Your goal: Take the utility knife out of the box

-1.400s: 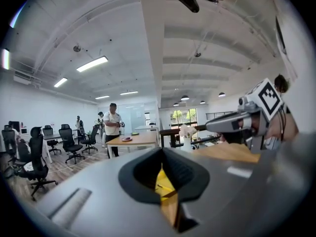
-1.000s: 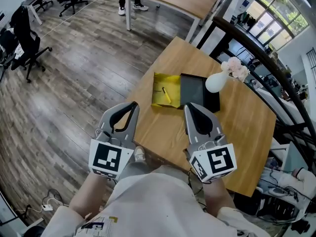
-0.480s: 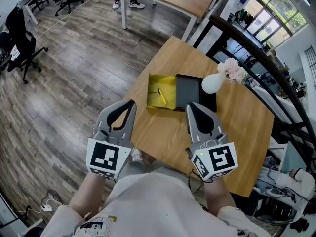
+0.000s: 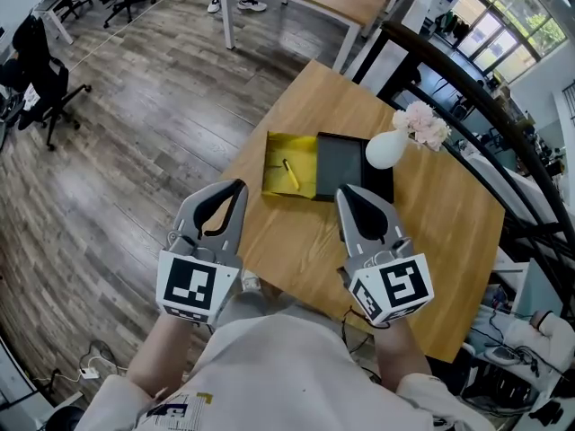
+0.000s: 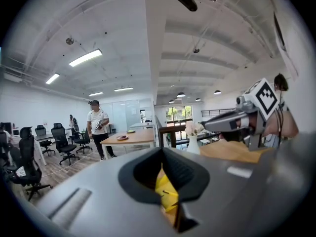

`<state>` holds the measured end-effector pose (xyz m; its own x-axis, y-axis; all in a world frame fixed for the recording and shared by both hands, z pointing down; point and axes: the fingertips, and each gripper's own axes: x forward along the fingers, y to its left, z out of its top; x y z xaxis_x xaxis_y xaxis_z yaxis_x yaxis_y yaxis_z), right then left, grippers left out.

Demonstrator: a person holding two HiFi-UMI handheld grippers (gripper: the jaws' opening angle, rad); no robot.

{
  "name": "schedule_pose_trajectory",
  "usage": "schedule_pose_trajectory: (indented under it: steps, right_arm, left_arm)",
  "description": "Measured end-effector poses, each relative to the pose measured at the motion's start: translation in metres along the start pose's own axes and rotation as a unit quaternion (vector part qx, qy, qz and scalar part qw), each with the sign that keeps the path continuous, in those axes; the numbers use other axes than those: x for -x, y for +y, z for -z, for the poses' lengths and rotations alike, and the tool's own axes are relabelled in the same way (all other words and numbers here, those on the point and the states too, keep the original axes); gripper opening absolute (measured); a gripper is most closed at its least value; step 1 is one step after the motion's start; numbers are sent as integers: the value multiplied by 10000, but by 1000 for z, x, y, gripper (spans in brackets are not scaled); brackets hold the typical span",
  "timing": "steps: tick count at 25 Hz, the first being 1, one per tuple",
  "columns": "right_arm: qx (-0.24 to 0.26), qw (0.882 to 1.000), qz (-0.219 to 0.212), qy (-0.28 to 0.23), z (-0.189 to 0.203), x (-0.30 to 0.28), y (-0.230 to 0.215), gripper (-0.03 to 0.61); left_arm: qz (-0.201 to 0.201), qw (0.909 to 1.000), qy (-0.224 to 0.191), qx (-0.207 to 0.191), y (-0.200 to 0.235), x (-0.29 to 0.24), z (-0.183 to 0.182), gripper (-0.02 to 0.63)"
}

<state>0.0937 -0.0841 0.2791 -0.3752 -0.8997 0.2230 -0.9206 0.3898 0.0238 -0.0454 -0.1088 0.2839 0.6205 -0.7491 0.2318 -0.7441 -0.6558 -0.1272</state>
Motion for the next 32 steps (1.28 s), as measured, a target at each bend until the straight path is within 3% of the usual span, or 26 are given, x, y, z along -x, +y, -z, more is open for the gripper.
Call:
schedule_pose_trajectory:
  steps: [9,12,19,32]
  right_arm:
    - [-11,10000,6,-93,-7,-23,-13,3]
    - [37,10000,-45,-52,-8,-38,-15,64]
    - [262,9983,-229,458,14,-78,-17,87]
    - [405,9801,-516,1872,132,-169,-21,91]
  left_arm:
    - [28,9999,-60,-76,5,-27,-7,2]
    - [19,9998,53,-201,11,-41,-2,2]
    - [203,9990,325,-228,17,-73,22,3]
    - [405,9923,1163,152,38,-135,114,3]
